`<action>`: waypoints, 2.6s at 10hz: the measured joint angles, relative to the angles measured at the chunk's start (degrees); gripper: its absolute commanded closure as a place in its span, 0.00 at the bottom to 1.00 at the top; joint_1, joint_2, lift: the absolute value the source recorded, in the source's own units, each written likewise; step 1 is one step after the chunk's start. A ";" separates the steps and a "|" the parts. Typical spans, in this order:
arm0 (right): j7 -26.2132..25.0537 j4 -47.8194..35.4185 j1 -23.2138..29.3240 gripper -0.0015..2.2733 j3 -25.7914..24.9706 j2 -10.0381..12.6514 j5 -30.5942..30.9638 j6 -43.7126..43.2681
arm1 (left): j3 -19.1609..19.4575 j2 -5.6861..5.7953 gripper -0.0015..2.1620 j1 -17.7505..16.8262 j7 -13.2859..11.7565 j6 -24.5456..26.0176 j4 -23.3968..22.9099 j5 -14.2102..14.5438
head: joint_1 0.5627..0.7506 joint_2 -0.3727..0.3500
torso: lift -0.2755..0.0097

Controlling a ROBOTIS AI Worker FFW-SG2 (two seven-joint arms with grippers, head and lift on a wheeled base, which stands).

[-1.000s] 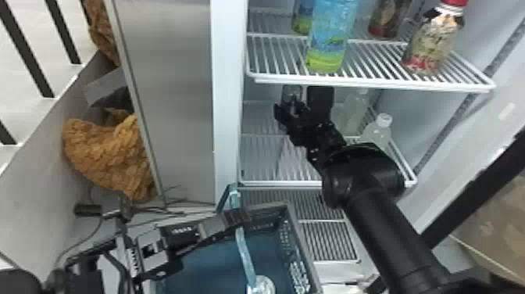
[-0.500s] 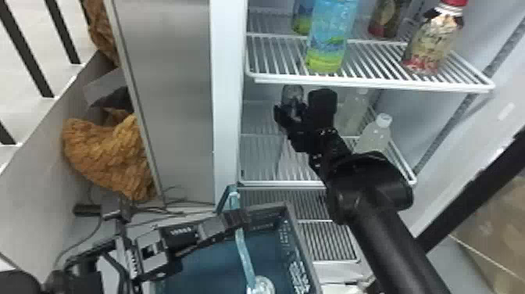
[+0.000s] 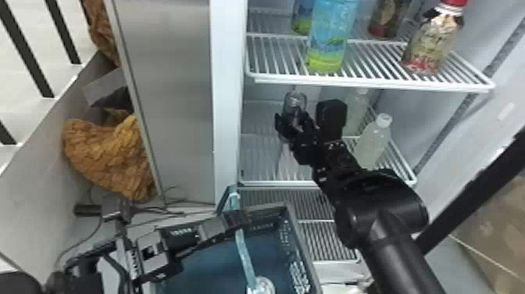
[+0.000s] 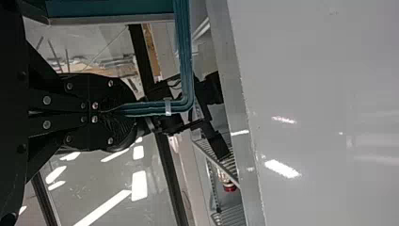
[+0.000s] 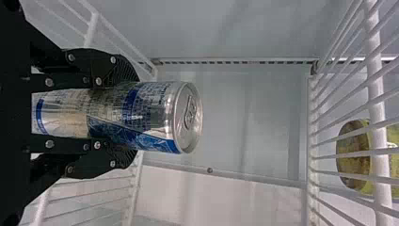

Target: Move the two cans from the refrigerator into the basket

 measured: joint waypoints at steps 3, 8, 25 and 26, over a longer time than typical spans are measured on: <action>0.01 -7.91 5.60 0.56 -0.35 -0.93 -1.74 2.55 | 0.21 -0.17 0.56 0.17 -0.09 -0.02 -0.07 0.00 | 0.70 0.33 | 0.20; 0.09 -23.47 16.03 0.56 -0.45 -2.71 -5.81 8.34 | 0.43 -0.41 0.56 0.58 -0.09 -0.03 -0.08 0.00 | 0.70 0.35 | 0.20; 8.65 -48.35 42.87 0.05 -5.91 -3.40 -8.08 19.44 | 1.03 -0.87 0.56 1.18 0.02 -0.02 -0.08 -0.27 | 0.70 0.35 | 0.20; 9.20 -48.59 44.30 0.05 -7.21 -3.02 -8.09 17.48 | 1.03 -0.89 0.56 1.25 -0.13 -0.03 -0.14 -0.21 | 0.70 0.33 | 0.20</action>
